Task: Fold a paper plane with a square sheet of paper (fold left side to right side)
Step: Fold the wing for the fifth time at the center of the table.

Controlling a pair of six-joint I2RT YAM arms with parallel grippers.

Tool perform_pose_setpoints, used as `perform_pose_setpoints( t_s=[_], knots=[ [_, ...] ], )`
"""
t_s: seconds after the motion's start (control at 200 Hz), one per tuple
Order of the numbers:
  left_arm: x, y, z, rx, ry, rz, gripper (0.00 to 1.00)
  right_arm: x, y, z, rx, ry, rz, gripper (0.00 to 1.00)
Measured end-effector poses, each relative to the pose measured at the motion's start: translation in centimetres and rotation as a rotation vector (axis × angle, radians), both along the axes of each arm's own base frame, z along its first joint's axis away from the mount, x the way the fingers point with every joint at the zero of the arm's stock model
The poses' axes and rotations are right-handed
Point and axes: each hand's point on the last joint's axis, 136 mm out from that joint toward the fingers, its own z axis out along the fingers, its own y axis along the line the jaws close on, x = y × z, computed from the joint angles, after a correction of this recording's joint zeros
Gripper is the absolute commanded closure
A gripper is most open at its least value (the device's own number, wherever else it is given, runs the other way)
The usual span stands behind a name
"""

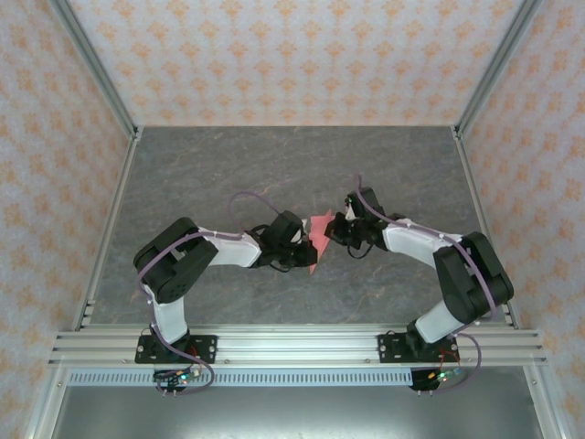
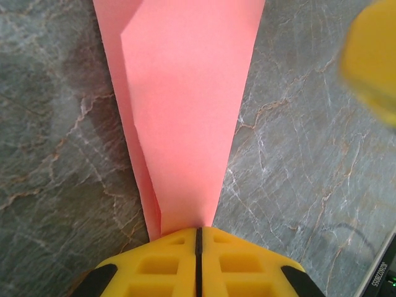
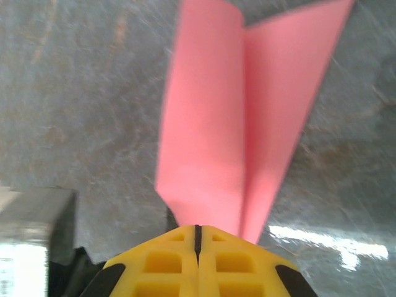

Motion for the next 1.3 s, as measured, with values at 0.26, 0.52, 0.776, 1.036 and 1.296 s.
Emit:
perform_pose_setpoints(
  t_s=[0.26,0.52,0.776,1.036,1.296],
  knots=[
    [0.0,0.0,0.0,0.001,-0.002,0.002,0.92,-0.9,1.1,-0.6,0.027,0.016,0.014,0.98],
    [0.0,0.0,0.0,0.002,-0.002,0.002,0.93,-1.3,2.1,-2.1,0.033,0.054,0.025,0.97],
    [0.1,0.0,0.0,0.002,-0.002,0.002,0.94,-1.3,2.7,-1.9,0.045,0.048,0.033,0.98],
    [0.1,-0.1,0.1,0.004,-0.007,0.002,0.94,-1.5,3.1,-3.2,0.022,0.072,0.045,0.98],
    [0.2,-0.4,-0.1,0.002,-0.005,-0.001,0.95,-1.2,2.4,-3.6,-0.045,0.049,0.053,0.97]
  ],
)
